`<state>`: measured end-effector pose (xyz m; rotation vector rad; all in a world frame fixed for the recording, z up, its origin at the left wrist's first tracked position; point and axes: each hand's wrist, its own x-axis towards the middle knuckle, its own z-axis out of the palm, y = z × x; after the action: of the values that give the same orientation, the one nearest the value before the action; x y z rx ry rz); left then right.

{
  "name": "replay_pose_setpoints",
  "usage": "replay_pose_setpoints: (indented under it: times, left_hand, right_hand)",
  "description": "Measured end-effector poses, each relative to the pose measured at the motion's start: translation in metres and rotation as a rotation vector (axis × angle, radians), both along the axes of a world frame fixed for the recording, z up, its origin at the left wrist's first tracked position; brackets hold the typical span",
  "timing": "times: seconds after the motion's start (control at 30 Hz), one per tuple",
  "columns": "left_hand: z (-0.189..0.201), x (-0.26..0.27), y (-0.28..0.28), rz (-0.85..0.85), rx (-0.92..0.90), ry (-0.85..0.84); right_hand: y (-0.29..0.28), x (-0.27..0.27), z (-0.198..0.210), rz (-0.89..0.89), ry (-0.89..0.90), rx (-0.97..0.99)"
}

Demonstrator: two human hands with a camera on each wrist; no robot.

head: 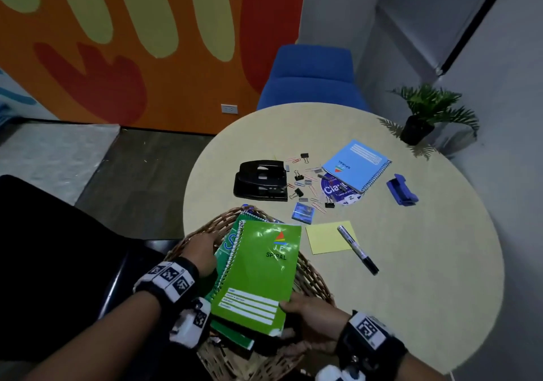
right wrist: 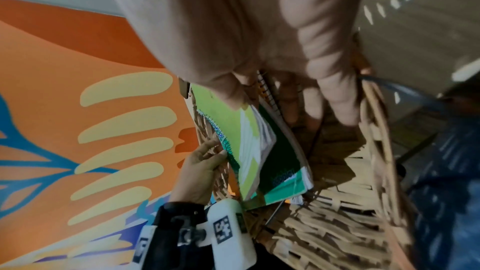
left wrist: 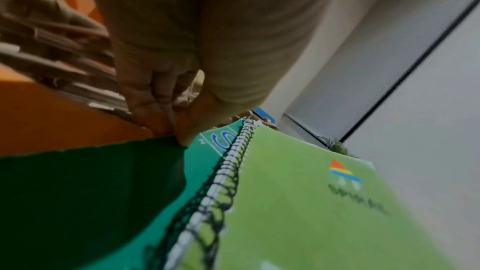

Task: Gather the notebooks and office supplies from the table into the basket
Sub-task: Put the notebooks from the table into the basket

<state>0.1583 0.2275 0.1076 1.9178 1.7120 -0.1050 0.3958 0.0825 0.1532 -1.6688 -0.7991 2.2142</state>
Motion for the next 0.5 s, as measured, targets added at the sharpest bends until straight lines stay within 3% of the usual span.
replay_pose_setpoints:
  times: [0.13, 0.3, 0.37, 0.5]
  left_hand:
    - [0.023, 0.009, -0.009, 0.089, -0.114, 0.011]
    - [0.027, 0.023, -0.018, 0.122, -0.207, -0.069]
    - [0.032, 0.034, -0.022, 0.094, -0.167, -0.047]
    - [0.049, 0.048, -0.032, 0.013, 0.028, 0.027]
  right_hand:
    - [0.015, 0.014, -0.002, 0.200, -0.254, 0.186]
    - [0.030, 0.055, -0.006, 0.049, -0.219, 0.098]
    - [0.036, 0.063, 0.000, 0.123, -0.321, 0.095]
    - [0.038, 0.041, 0.021, 0.464, -0.488, 0.214]
